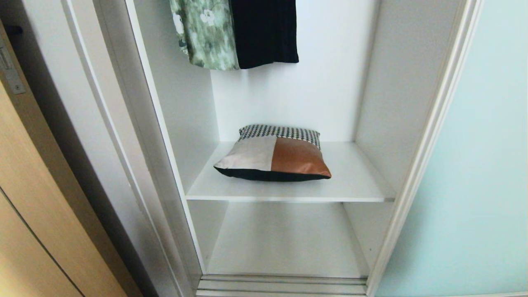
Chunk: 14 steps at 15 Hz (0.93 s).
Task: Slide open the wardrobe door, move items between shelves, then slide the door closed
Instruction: Close the door
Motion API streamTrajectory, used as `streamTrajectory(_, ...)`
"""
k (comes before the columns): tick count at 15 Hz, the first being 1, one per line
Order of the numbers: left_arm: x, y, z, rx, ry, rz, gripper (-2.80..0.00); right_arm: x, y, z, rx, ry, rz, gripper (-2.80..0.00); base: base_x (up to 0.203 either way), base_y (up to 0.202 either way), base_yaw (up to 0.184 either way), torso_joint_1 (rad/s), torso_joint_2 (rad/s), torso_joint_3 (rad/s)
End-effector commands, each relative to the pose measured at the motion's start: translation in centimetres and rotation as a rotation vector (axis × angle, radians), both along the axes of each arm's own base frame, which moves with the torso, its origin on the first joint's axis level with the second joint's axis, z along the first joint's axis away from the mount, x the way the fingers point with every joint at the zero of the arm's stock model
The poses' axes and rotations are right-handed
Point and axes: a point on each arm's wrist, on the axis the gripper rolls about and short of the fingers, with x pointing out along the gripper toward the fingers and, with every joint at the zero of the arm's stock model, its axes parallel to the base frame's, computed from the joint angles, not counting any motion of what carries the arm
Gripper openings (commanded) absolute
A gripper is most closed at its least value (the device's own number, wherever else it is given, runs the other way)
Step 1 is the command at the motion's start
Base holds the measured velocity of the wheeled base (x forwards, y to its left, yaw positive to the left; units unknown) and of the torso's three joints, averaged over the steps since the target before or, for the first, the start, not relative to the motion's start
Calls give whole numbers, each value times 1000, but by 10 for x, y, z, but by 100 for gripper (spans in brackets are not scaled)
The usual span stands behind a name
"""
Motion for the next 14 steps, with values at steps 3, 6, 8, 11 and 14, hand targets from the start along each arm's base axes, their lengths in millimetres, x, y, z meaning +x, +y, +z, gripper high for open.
streamTrajectory(3,0,0,-1,0,8,-1,-280,-10,-1,32,10,-77,-55,-280,0,0,0,0,0,0)
streamTrajectory(6,0,0,-1,0,8,-1,-280,-8,-4,65,18,-99,-191,-280,0,0,0,0,0,0)
streamTrajectory(8,0,0,-1,0,8,-1,-280,-3,-6,90,10,-95,-286,-280,0,0,0,0,0,0)
streamTrajectory(11,0,0,-1,0,8,-1,-280,13,-6,114,-45,-9,-379,-280,0,0,0,0,0,0)
streamTrajectory(14,0,0,-1,0,8,-1,-280,53,-7,125,-114,80,-458,-280,0,0,0,0,0,0)
